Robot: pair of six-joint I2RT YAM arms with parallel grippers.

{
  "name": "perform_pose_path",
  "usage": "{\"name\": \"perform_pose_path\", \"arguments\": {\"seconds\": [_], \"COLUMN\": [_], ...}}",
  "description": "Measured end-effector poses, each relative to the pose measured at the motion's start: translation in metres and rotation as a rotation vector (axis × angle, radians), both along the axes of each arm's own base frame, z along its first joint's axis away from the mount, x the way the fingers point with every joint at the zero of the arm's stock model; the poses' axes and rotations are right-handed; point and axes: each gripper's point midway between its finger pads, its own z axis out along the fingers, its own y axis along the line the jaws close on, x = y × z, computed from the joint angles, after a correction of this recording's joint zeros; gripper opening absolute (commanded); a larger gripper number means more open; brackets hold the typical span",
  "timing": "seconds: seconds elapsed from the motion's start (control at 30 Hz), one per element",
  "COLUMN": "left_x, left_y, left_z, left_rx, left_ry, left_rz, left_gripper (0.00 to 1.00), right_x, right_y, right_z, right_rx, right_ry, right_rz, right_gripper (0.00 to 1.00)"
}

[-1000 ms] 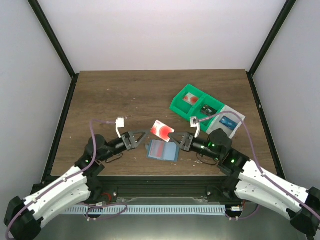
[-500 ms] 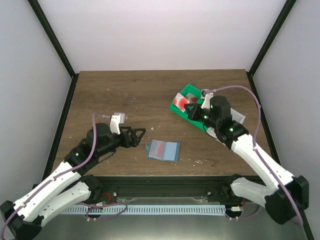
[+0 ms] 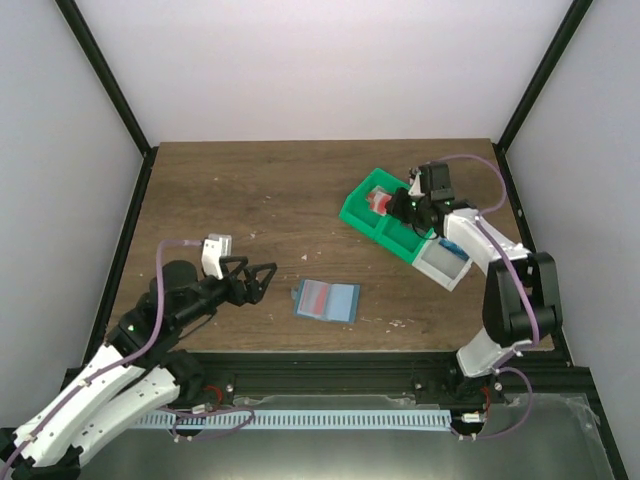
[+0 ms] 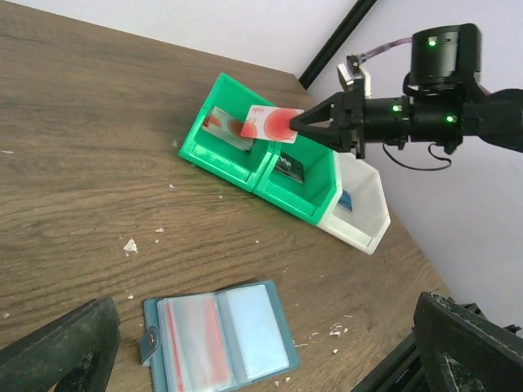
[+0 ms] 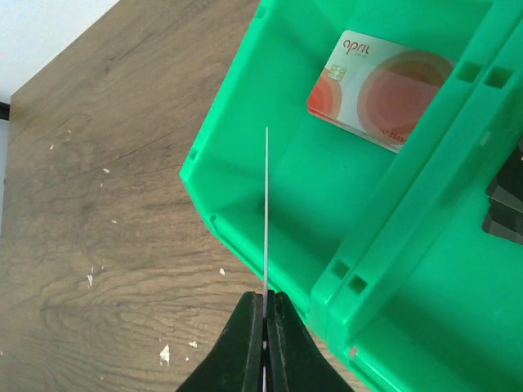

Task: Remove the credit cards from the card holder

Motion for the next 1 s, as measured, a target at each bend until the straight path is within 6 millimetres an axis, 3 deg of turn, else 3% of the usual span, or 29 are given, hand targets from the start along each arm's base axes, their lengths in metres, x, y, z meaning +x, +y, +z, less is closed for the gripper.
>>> {"name": "perform_pose_path", "arguments": {"seconds": [0.17, 0.3, 0.4, 0.57, 0.83, 1.0], "left_x": [-0.006, -0.008, -0.01, -0.011, -0.014, -0.015], "left_y": [0.008, 0.012, 0.015, 0.019, 0.02, 0.022], "left_z": [0.008, 0.011, 0.013, 0.018, 0.013, 0.015], "left_rx": [-0.019, -0.027, -0.035, -0.051, -0.041, -0.047], "left_ry": [-0.027, -0.038, -0.045, -0.057, -0.043, -0.047], "left_rz": [0.024, 0.044, 0.055, 0.072, 0.085, 0.09], "left_gripper": [1.0, 1.0, 1.0, 1.0, 1.0, 1.0], "right_x": [0.022, 0.055, 0.073, 0.074, 0.085, 0.097], "right_y": [0.003, 0.005, 0.003, -0.001, -0.002, 0.0], "right_z": [-0.004, -0.004, -0.016, -0.039, -0.04, -0.057], "right_rx": [0.029, 0.049, 0.057, 0.057, 0.077, 0.074], "right_ry": [0.061, 0.095, 0.132, 0.225, 0.254, 0.284], "right_rz": [-0.035, -0.061, -0.081, -0.118, -0.159, -0.164], "right_gripper": [0.01, 0.0, 0.01, 0.01, 0.0, 0.0]}}
